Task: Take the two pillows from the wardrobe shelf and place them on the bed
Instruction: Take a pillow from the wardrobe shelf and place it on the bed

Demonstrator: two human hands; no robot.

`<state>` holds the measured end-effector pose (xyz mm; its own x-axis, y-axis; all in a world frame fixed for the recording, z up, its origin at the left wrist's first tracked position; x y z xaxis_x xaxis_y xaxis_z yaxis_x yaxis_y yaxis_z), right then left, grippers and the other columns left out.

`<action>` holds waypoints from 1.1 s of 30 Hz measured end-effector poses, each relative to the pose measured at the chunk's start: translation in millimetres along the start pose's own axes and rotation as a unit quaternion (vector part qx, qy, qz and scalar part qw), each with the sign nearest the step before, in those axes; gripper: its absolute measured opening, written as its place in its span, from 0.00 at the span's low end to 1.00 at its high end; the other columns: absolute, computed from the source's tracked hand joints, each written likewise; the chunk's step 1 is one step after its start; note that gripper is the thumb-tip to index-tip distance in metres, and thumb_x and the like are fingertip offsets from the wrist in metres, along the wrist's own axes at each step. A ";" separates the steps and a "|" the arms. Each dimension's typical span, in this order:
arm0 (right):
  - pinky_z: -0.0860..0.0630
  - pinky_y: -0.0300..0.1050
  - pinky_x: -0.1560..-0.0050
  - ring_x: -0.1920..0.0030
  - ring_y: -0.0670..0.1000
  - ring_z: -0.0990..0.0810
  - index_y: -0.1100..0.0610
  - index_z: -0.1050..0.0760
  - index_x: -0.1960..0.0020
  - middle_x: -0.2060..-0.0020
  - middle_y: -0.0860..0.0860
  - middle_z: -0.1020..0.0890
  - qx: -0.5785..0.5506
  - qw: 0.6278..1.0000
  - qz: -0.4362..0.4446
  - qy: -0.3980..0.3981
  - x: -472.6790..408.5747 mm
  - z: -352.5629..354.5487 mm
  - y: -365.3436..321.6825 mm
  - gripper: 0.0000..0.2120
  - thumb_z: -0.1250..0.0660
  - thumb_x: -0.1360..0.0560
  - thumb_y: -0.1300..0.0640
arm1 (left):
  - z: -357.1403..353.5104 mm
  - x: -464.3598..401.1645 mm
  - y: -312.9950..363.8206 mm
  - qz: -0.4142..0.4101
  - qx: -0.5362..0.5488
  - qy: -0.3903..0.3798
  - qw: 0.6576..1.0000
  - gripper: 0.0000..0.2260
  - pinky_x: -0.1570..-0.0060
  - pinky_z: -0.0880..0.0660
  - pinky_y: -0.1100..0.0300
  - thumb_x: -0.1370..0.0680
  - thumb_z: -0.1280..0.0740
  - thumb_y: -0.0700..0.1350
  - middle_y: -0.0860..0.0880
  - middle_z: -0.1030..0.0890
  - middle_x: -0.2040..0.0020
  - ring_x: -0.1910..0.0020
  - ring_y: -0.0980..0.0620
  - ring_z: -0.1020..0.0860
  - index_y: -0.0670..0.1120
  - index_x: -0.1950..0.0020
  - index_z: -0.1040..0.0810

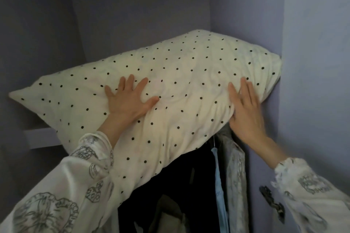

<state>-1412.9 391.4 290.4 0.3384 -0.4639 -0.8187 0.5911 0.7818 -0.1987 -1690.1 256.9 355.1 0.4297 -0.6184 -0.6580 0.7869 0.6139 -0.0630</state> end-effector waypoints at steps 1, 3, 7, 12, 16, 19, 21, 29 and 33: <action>0.48 0.59 0.26 0.23 0.56 0.56 0.56 0.50 0.24 0.23 0.58 0.54 -0.082 0.996 -0.024 0.011 10.0 1.1 -4.8 0.35 0.38 0.26 0.67 | -0.7 0.1 0.3 0.003 -0.002 0.006 1.000 0.37 0.31 0.55 0.33 0.33 0.58 0.76 0.52 0.51 0.22 0.24 0.47 0.53 0.63 0.27 0.54; 0.45 0.54 0.26 0.24 0.49 0.56 0.56 0.50 0.24 0.23 0.55 0.53 -0.236 0.965 -0.107 0.033 24.2 1.0 -12.0 0.31 0.42 0.23 0.66 | -2.6 3.7 1.3 0.006 -0.002 0.012 1.000 0.37 0.31 0.56 0.33 0.33 0.59 0.75 0.52 0.52 0.22 0.24 0.47 0.54 0.62 0.26 0.55; 0.39 0.56 0.28 0.27 0.51 0.39 0.53 0.49 0.24 0.26 0.50 0.38 -0.484 0.824 -0.295 -0.004 23.9 -3.9 -36.6 0.35 0.36 0.25 0.47 | -2.9 16.2 6.7 0.014 0.010 0.025 1.000 0.36 0.32 0.57 0.32 0.31 0.58 0.74 0.50 0.52 0.22 0.24 0.46 0.55 0.61 0.26 0.55; 0.36 0.60 0.31 0.29 0.54 0.35 0.50 0.53 0.24 0.27 0.48 0.37 -0.573 0.712 -0.406 -0.022 -3.5 -9.2 -53.8 0.48 0.29 0.34 0.39 | -0.4 39.5 5.8 -0.004 0.029 0.077 0.997 0.34 0.32 0.53 0.32 0.29 0.53 0.71 0.46 0.45 0.24 0.25 0.44 0.48 0.57 0.27 0.48; 0.36 0.56 0.30 0.29 0.57 0.36 0.55 0.57 0.24 0.26 0.56 0.42 -0.518 0.742 -0.425 0.005 -12.7 -21.0 -53.2 0.52 0.26 0.34 0.43 | 11.2 37.9 -1.8 -0.047 0.038 0.112 0.992 0.26 0.34 0.50 0.31 0.26 0.48 0.65 0.45 0.34 0.30 0.29 0.43 0.40 0.54 0.33 0.37; 0.37 0.54 0.31 0.29 0.60 0.38 0.60 0.62 0.25 0.26 0.60 0.47 -0.453 0.781 -0.430 0.005 -18.8 -30.1 -54.4 0.55 0.26 0.33 0.45 | 22.8 10.0 -17.2 -0.051 0.022 0.115 0.992 0.22 0.35 0.54 0.29 0.24 0.50 0.61 0.45 0.35 0.30 0.28 0.43 0.42 0.53 0.34 0.35; 0.38 0.53 0.30 0.28 0.60 0.40 0.61 0.64 0.25 0.26 0.61 0.50 -0.441 0.787 -0.432 0.005 -20.8 -37.5 -51.5 0.56 0.26 0.33 0.47 | 28.7 -14.3 -31.3 -0.036 0.014 0.099 0.994 0.23 0.34 0.56 0.29 0.23 0.51 0.61 0.46 0.40 0.26 0.26 0.43 0.48 0.54 0.32 0.37; 0.42 0.51 0.30 0.26 0.58 0.44 0.61 0.64 0.25 0.25 0.59 0.50 -0.416 0.818 -0.396 0.016 -18.9 -56.8 -30.2 0.54 0.26 0.32 0.51 | 36.1 -52.6 -49.7 0.030 0.061 0.055 0.996 0.29 0.33 0.46 0.32 0.25 0.52 0.66 0.40 0.36 0.29 0.30 0.39 0.38 0.56 0.27 0.47; 0.42 0.51 0.30 0.27 0.58 0.41 0.58 0.56 0.24 0.26 0.58 0.43 -0.407 0.839 -0.358 0.034 -20.9 -53.4 -23.4 0.52 0.25 0.34 0.52 | 22.6 -23.6 -53.2 0.060 0.083 0.075 0.992 0.31 0.36 0.40 0.36 0.27 0.51 0.69 0.41 0.34 0.33 0.34 0.39 0.35 0.56 0.28 0.45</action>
<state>-1473.0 405.0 283.3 0.0501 -0.9333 -0.3556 -0.0817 0.3510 -0.9328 -1732.1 227.7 390.9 0.4636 -0.4579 -0.7585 0.8019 0.5810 0.1394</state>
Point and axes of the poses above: each hand's wrist, its own x-axis away from the middle knuckle, its own z-axis out of the back of the hand, y = z × x, the point moved 2 cm from there along -x, towards the middle knuckle
